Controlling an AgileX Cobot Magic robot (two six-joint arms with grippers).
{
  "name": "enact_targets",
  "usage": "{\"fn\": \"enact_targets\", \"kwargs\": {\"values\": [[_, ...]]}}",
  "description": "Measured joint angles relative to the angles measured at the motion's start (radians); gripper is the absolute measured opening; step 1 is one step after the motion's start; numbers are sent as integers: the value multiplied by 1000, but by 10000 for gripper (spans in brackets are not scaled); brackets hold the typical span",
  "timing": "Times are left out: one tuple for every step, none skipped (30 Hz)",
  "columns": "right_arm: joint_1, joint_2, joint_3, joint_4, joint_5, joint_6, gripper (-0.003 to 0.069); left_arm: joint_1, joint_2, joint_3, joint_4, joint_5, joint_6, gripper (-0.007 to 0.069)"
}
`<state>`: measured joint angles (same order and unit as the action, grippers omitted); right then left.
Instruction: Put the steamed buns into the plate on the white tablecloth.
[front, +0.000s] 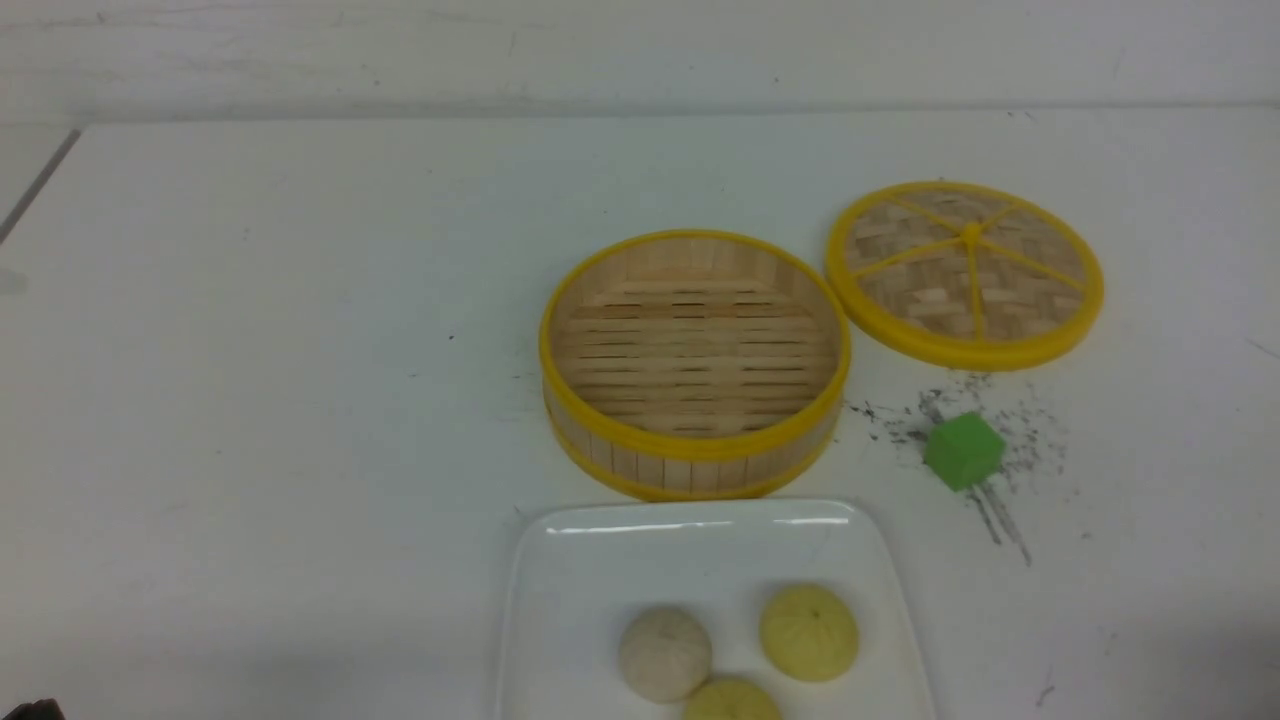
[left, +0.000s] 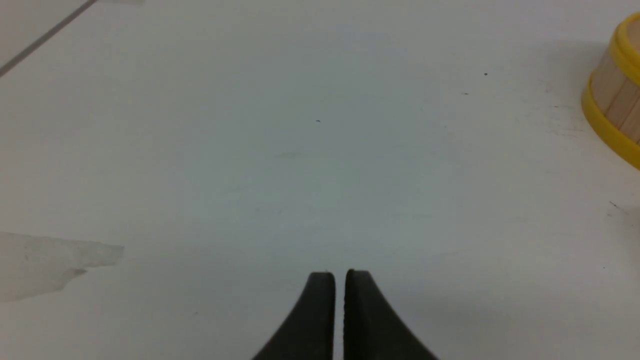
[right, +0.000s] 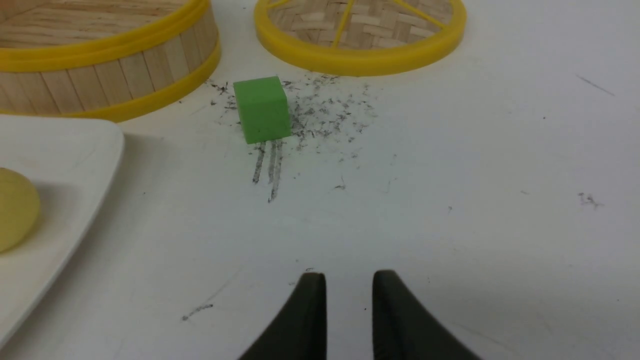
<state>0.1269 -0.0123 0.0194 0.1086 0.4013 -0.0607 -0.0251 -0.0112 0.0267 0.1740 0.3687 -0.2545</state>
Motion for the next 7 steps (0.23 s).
{"fn": "enact_targets", "kwargs": {"values": [[0, 0, 0, 0, 0, 0, 167, 0, 0, 0, 0, 0, 0, 55], [0, 0, 0, 0, 0, 0, 169, 0, 0, 0, 0, 0, 0, 55], [0, 0, 0, 0, 0, 0, 170, 0, 0, 0, 0, 0, 0, 55], [0, 0, 0, 0, 0, 0, 171, 0, 0, 0, 0, 0, 0, 55], [0, 0, 0, 0, 0, 0, 171, 0, 0, 0, 0, 0, 0, 56], [0, 0, 0, 0, 0, 0, 173, 0, 0, 0, 0, 0, 0, 58], [0, 0, 0, 0, 0, 0, 173, 0, 0, 0, 0, 1, 0, 58]]}}
